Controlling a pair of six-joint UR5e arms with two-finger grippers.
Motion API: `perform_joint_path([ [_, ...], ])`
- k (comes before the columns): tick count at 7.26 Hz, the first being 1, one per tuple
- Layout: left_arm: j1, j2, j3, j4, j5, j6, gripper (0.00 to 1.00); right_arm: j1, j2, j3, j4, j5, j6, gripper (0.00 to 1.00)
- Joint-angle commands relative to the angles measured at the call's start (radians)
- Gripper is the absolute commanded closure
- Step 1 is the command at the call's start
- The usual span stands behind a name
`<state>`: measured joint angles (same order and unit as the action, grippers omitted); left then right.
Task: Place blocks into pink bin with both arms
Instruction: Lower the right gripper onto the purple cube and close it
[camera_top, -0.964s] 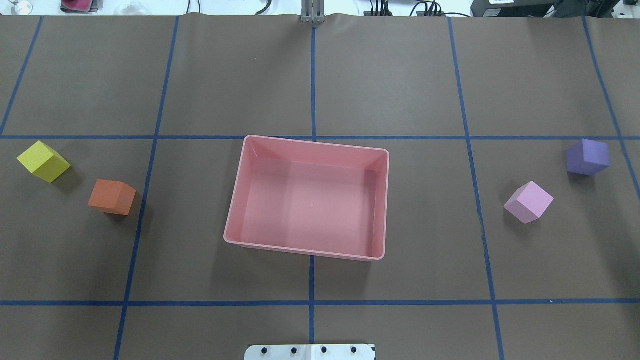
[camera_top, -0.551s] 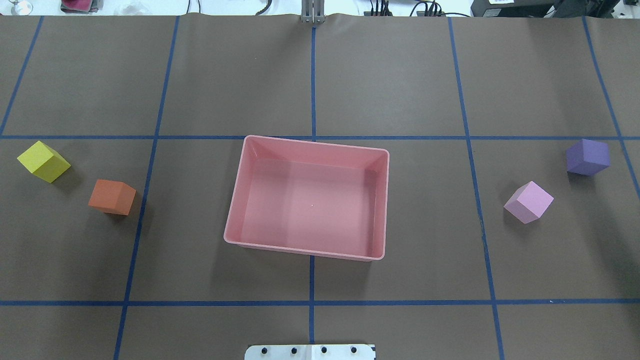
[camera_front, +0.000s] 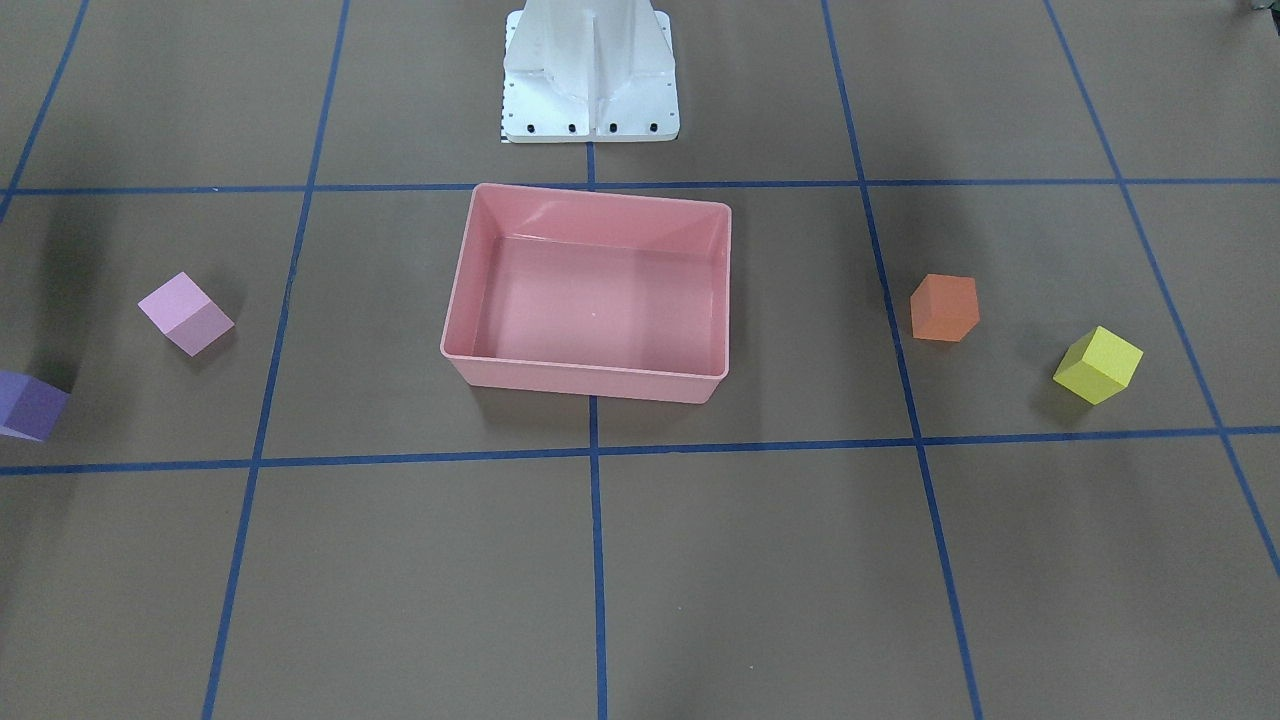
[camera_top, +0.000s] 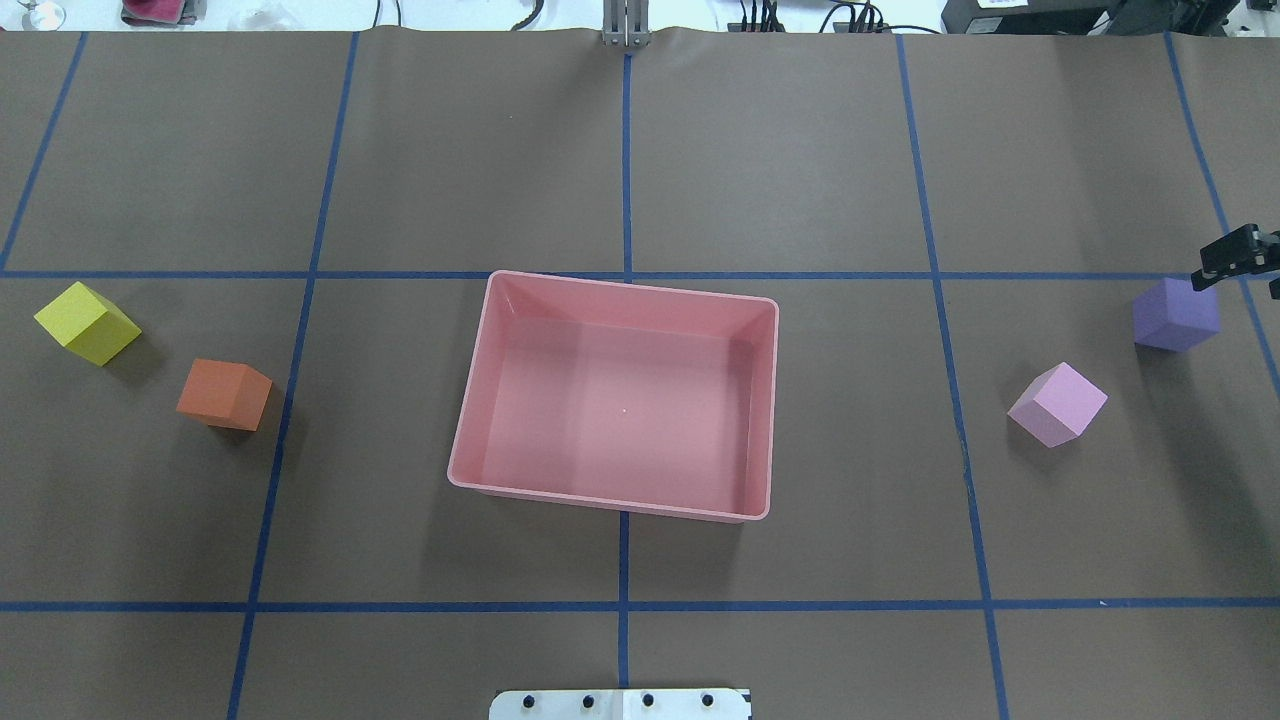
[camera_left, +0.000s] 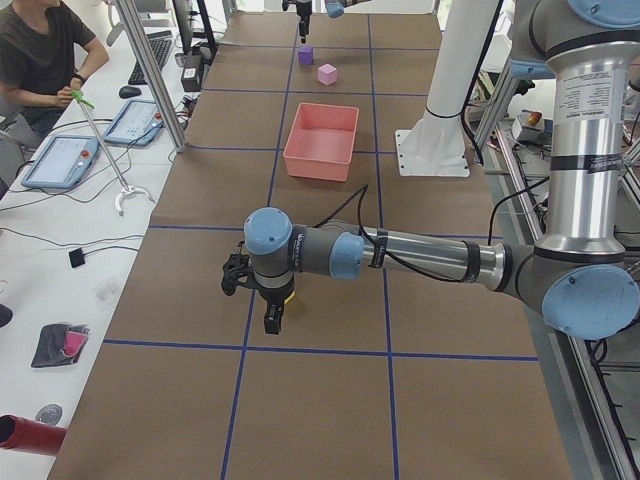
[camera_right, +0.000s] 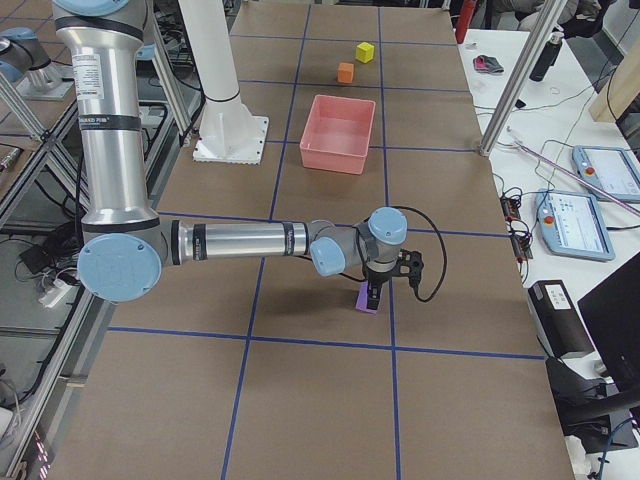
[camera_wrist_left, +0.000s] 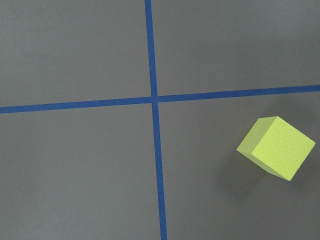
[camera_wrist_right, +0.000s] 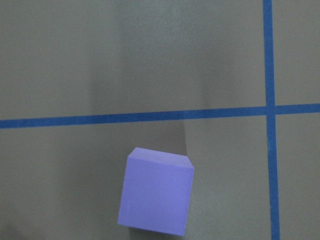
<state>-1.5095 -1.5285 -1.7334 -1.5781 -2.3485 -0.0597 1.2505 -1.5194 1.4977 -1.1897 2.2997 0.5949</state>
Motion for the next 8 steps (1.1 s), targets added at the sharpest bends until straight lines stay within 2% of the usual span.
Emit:
perform_joint_path([
  [1,0.000,-0.001,0.000,0.001,0.000,0.000,0.00,-0.036,0.002,-0.057,0.110,-0.011,0.065,0.06],
  [4,0.000,-0.001,0.000,0.001,0.000,-0.002,0.00,-0.063,0.002,-0.060,0.110,-0.012,0.066,0.05],
  [6,0.000,-0.007,-0.002,-0.013,0.000,-0.077,0.00,-0.069,0.001,-0.063,0.110,-0.011,0.066,0.06],
  [7,0.000,-0.007,-0.002,-0.017,0.000,-0.077,0.00,-0.069,-0.001,-0.062,0.110,-0.012,0.068,0.33],
  [8,0.017,-0.013,-0.006,-0.017,-0.003,-0.097,0.00,-0.069,0.002,-0.056,0.108,-0.009,0.077,0.86],
])
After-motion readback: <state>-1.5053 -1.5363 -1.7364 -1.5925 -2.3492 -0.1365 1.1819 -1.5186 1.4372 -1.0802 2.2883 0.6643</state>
